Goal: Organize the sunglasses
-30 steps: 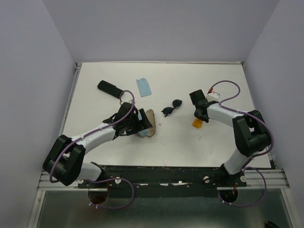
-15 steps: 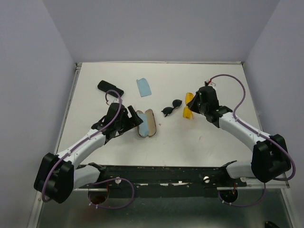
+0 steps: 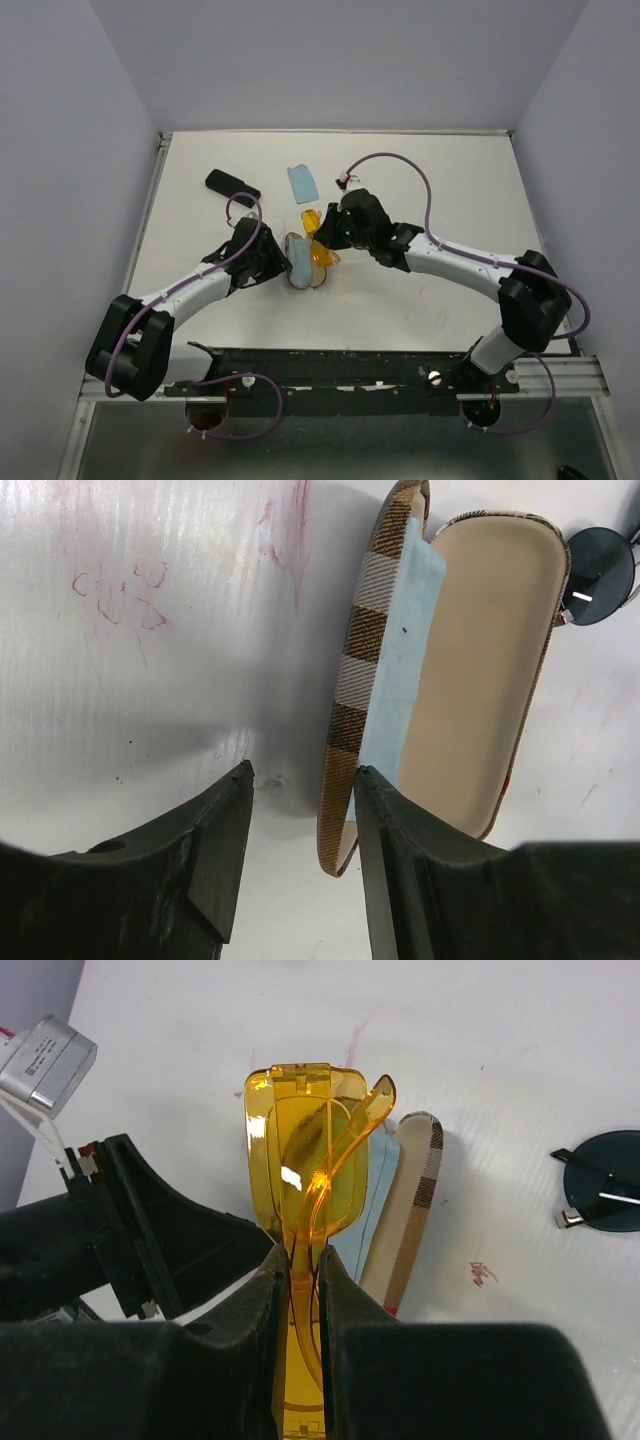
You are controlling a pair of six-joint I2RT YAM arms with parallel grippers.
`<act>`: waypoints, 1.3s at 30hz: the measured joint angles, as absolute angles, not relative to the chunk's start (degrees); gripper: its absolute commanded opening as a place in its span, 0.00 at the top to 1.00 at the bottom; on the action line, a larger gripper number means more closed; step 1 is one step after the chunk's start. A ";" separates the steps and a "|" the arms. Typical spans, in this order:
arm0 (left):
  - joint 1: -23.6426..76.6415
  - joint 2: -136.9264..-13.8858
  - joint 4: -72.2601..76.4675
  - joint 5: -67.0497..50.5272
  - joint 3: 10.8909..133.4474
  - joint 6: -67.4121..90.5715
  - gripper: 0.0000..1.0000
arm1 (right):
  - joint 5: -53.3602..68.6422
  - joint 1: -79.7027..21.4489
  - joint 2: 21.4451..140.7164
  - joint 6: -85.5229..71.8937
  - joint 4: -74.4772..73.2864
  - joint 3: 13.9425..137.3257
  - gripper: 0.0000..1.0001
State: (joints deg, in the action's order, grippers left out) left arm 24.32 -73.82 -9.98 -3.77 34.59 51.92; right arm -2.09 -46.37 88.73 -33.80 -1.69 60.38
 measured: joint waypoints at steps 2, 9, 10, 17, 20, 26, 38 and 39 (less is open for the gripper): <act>24.18 -73.69 -9.50 -3.73 33.98 52.07 0.49 | -4.16 -48.49 92.20 -33.87 -2.74 63.70 0.98; 23.97 -73.03 -9.23 -3.73 32.16 52.40 0.53 | -11.92 -53.87 101.45 -35.40 -8.36 73.17 0.98; 23.94 -73.03 -9.08 -3.73 31.97 52.40 0.53 | -13.04 -54.48 102.43 -35.59 -9.21 74.39 0.98; 23.94 -72.53 -8.12 -3.77 30.61 52.80 0.55 | -20.23 -57.71 109.69 -36.67 -15.42 82.48 0.98; 23.94 -72.31 -7.79 -3.77 30.09 52.90 0.56 | -21.37 -58.57 111.37 -36.58 -16.69 83.50 0.98; 23.94 -71.75 -7.77 -3.75 29.69 53.01 0.55 | -23.86 -59.42 115.66 -35.70 -19.07 85.97 0.98; 23.94 -71.02 -7.75 -3.77 29.23 53.19 0.60 | -24.80 -60.07 121.05 -35.97 -20.45 89.10 0.98; 23.94 -71.02 -7.68 -3.75 29.10 53.25 0.62 | -24.84 -60.07 121.21 -36.21 -20.49 89.25 0.97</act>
State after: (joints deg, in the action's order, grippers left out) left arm 23.94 -71.02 -7.68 -3.75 29.10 53.25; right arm -24.84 -60.07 121.21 -36.21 -20.49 89.25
